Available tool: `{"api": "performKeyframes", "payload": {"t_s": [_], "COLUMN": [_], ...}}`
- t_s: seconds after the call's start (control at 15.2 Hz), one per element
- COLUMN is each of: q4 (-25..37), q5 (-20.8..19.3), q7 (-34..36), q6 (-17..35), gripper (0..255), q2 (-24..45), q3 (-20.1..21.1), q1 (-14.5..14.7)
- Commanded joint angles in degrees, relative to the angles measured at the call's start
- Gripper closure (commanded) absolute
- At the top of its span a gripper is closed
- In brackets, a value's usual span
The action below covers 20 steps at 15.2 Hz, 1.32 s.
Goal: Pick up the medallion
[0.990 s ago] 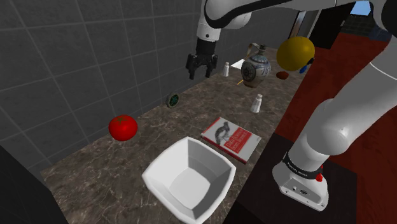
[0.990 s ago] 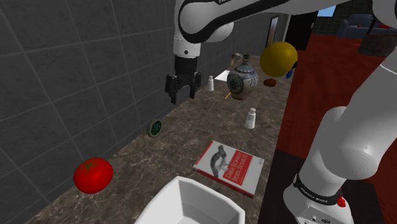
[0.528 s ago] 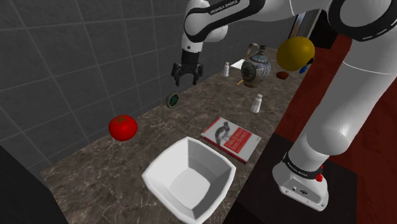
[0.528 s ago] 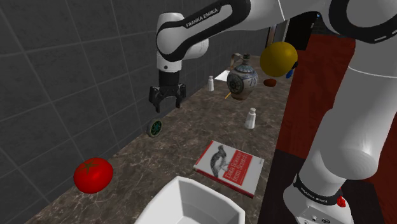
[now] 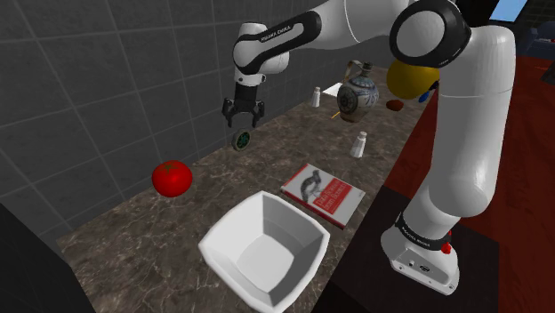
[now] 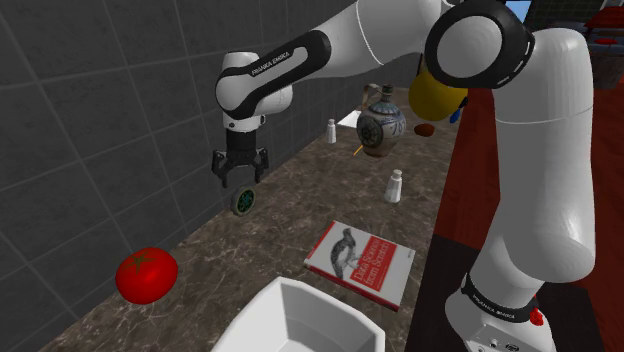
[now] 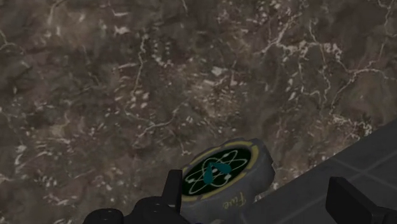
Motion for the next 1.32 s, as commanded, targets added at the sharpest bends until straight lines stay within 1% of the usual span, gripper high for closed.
{"api": "performKeyframes", "payload": {"t_s": [0.0, 0.46, 0.59, 0.66, 1.25], "q4": [3.1, 0.8, 0.8, 0.8, 0.8], "q5": [0.0, 0.3, 0.3, 0.3, 0.3], "q7": [1.3, 0.4, 0.4, 0.4, 0.4], "q6": [-0.3, 4.3, 4.3, 4.4, 4.3], "gripper": [0, 0, 0, 255, 255], "q2": [2.9, 5.4, 5.4, 5.4, 5.4], "q3": [-0.1, -0.1, -0.1, -0.1, -0.1], "q1": [0.3, 0.3, 0.3, 0.3, 0.3]}}
